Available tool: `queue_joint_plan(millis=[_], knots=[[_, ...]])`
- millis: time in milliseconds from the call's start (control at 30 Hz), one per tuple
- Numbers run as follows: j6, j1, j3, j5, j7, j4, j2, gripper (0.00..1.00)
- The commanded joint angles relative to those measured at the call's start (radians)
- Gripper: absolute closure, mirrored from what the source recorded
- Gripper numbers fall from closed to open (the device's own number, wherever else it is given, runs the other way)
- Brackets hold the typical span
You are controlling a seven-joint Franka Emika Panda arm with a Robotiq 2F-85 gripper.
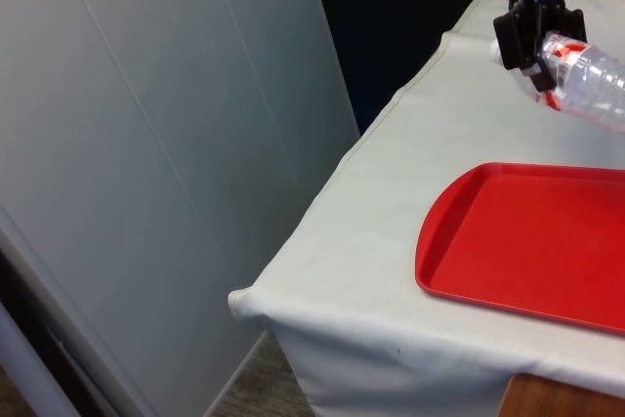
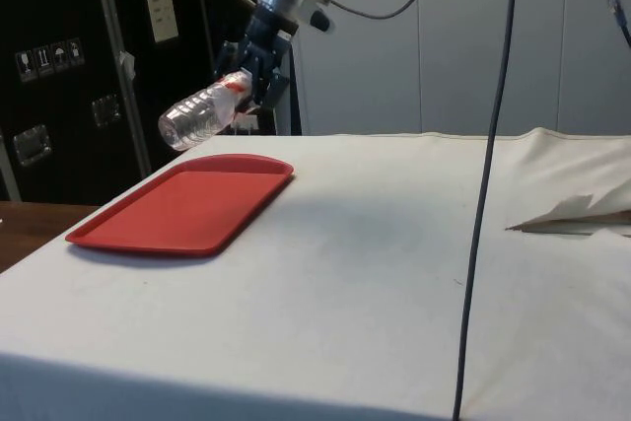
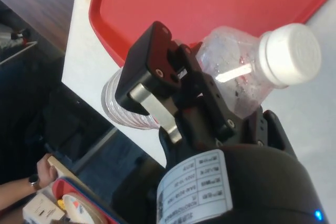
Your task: Place the bottle upright on the tray.
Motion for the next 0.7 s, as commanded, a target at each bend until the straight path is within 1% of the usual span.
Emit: queue_joint_plan(millis=[0,33,67,200,267,300,333,433,600,633,667], knots=[[0.023,0.012,-0.004,-0.014,0.016,-0.003,0.001,1.0],[0.007,0.001,0.001,-0.002,0.0,0.0,0.0,1.0],[0.028,0.013,-0.004,-0.017,0.017,-0.003,0.001,1.0],[0.05,0.016,-0.002,-0.032,0.02,0.001,0.003,1.0],[0.064,0.016,0.001,-0.049,0.026,0.004,0.004,1.0],[0.052,0.006,0.009,-0.037,0.009,0.004,0.0,1.0],[0.068,0.017,0.002,-0.055,0.028,0.005,0.004,1.0],[0.082,0.019,0.005,-0.065,0.031,0.007,0.005,1.0],[0.111,0.021,0.011,-0.1,0.046,0.013,0.008,1.0],[0.101,0.01,0.022,-0.087,0.028,0.013,0.001,1.0],[0.116,0.021,0.013,-0.105,0.049,0.014,0.008,1.0]])
